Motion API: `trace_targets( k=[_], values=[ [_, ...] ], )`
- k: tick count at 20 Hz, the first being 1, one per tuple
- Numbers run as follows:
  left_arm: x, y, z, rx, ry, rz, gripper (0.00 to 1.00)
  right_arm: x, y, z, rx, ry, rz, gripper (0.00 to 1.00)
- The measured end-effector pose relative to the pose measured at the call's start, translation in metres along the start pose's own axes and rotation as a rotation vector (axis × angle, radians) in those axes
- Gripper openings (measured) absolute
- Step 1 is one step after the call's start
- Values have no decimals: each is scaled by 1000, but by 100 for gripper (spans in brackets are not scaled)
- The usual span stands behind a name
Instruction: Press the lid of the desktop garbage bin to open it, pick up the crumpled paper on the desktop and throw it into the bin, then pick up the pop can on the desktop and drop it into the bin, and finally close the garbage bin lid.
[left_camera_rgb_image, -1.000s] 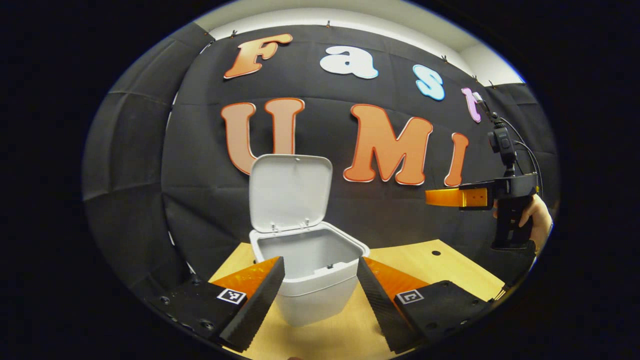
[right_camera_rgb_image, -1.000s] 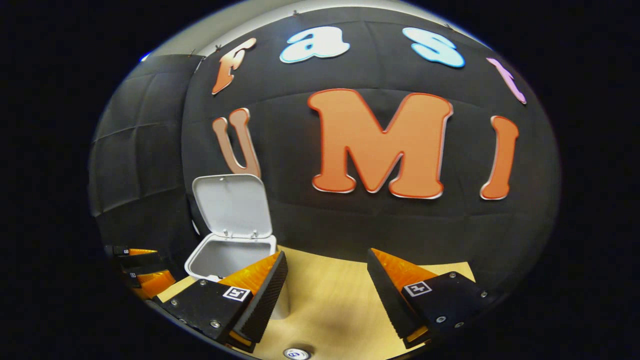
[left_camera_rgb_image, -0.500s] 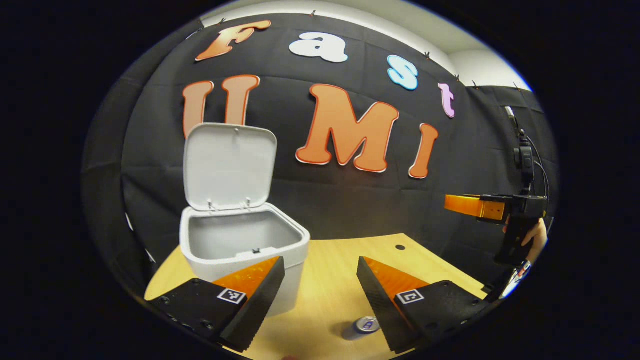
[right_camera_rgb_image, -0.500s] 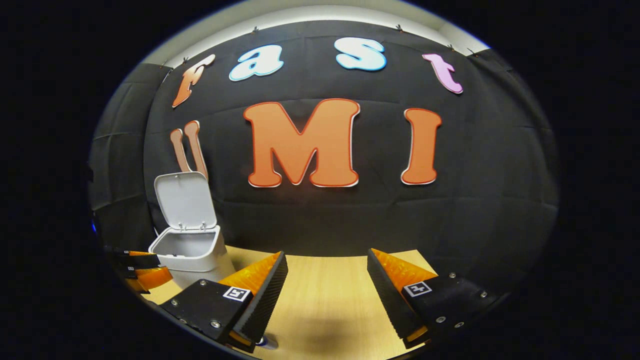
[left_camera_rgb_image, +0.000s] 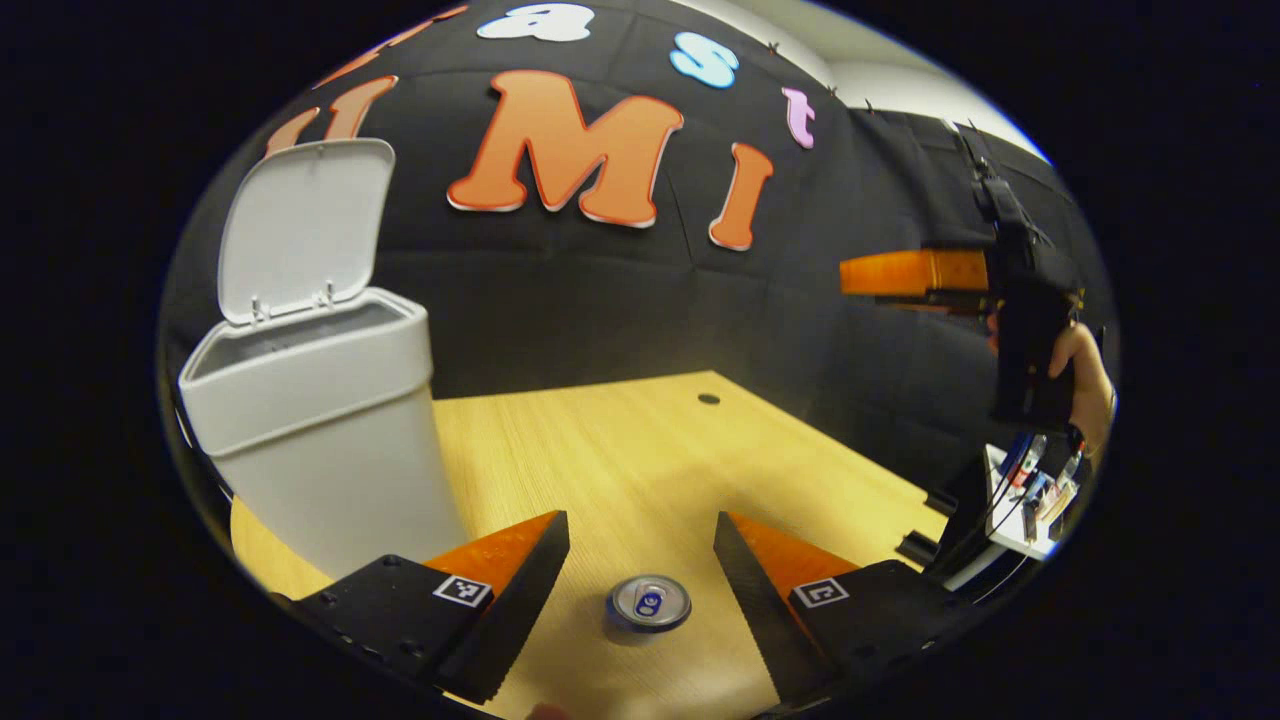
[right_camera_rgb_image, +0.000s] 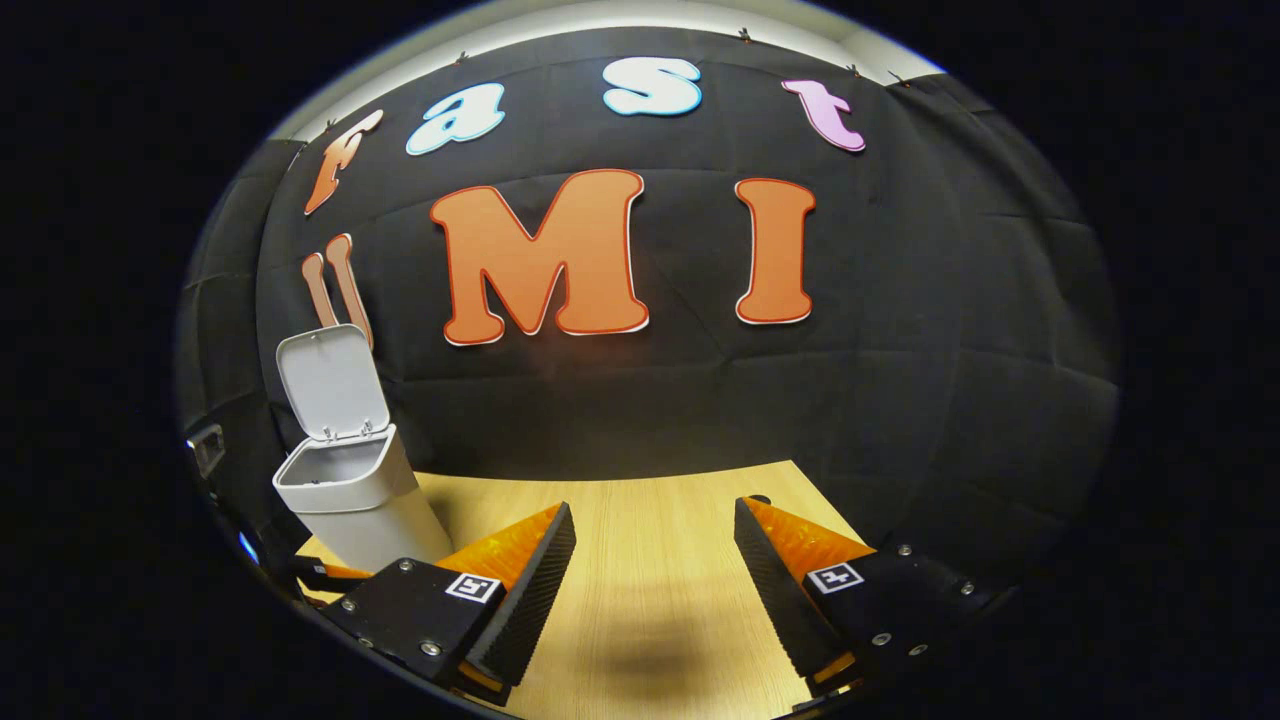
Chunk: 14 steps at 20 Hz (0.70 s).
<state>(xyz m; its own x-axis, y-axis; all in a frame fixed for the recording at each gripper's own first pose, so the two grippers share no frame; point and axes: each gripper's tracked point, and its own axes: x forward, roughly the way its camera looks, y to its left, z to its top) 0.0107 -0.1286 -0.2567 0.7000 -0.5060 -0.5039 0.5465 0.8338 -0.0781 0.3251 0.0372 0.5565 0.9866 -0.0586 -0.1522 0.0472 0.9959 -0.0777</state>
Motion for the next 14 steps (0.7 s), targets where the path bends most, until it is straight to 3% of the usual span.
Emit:
trace_targets(
  k=[7,11,14],
  values=[
    [30,-14,-50,26,141,-20,94,0,-21,-20,25,47,-41,95],
    [34,-11,-75,34,231,-11,95,-6,-17,-31,70,79,35,95],
    [38,-9,-80,29,243,-7,95,1,-16,-36,72,76,37,95]
  ],
)
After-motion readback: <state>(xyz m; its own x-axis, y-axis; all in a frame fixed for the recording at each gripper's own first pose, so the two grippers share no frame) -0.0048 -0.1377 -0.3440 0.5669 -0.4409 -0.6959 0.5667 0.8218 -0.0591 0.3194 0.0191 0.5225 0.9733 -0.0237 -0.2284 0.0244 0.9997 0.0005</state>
